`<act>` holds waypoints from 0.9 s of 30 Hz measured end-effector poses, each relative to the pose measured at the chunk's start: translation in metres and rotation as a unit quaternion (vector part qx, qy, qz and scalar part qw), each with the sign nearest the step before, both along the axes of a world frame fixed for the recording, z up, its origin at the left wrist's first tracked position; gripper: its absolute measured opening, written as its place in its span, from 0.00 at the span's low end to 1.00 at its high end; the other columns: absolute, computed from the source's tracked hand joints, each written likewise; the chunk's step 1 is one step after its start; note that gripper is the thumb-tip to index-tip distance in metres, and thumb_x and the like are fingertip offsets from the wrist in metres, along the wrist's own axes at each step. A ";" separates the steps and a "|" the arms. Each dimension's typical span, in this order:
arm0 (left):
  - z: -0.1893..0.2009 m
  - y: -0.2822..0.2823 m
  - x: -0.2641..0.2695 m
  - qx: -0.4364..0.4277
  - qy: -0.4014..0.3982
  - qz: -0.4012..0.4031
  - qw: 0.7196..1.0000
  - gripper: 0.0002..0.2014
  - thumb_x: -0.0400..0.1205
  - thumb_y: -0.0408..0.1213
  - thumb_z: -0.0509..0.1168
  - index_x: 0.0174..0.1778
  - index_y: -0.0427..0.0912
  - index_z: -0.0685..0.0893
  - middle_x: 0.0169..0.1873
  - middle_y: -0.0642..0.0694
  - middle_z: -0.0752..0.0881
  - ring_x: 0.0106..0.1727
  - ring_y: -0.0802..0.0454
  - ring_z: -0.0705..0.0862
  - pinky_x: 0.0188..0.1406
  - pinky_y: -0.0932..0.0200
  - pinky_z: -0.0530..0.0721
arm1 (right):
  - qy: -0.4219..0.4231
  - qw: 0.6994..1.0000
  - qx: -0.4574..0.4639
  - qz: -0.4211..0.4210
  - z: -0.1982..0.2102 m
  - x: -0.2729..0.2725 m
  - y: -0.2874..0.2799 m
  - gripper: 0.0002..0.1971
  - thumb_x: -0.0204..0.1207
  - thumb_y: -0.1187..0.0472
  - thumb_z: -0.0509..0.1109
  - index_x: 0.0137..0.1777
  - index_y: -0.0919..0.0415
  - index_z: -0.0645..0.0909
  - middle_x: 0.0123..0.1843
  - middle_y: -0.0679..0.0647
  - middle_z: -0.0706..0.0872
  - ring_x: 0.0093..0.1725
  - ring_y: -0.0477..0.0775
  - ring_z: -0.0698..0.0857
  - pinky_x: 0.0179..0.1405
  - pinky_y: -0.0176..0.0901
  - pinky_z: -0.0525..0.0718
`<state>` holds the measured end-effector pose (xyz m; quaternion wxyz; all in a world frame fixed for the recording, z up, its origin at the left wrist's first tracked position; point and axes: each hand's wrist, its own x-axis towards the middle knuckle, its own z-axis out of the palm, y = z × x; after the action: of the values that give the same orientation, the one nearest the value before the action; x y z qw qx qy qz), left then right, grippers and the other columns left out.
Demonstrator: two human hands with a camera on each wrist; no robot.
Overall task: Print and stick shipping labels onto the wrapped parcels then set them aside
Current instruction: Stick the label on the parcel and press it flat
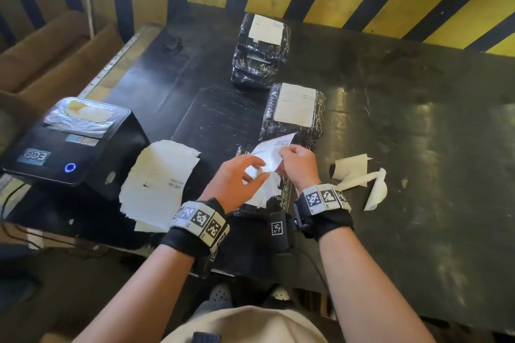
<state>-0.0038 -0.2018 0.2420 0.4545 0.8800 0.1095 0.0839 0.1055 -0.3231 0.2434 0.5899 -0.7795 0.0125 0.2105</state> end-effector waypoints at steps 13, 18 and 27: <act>-0.032 0.053 -0.007 -0.090 0.168 0.009 0.982 0.23 0.86 0.48 0.58 0.75 0.42 0.74 0.60 0.44 0.84 0.55 0.46 0.86 0.46 0.52 0.90 | -0.003 1.000 -0.016 0.022 -0.017 -0.035 -0.002 0.06 0.81 0.58 0.68 0.52 0.57 0.85 0.55 0.55 0.88 0.51 0.52 0.85 0.53 0.48 0.84; -0.040 0.051 0.002 -0.125 0.168 0.024 0.978 0.19 0.86 0.46 0.59 0.70 0.40 0.76 0.63 0.40 0.83 0.61 0.42 0.84 0.48 0.45 0.90 | 0.014 0.999 -0.036 0.020 -0.022 -0.041 -0.005 0.05 0.80 0.57 0.68 0.44 0.53 0.84 0.53 0.55 0.89 0.55 0.60 0.86 0.57 0.56 0.84; -0.053 0.043 0.029 -0.111 0.189 0.032 0.975 0.03 0.86 0.41 0.59 0.54 0.48 0.74 0.50 0.41 0.88 0.45 0.43 0.89 0.35 0.54 0.89 | 0.045 0.994 -0.092 0.029 -0.037 -0.020 -0.010 0.07 0.81 0.59 0.67 0.48 0.61 0.84 0.49 0.61 0.89 0.38 0.52 0.86 0.33 0.44 0.88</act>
<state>0.0252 -0.1592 0.1889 0.5179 0.8198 0.2300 -0.0827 0.0859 -0.3333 0.2067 0.5084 -0.8201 0.0359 0.2599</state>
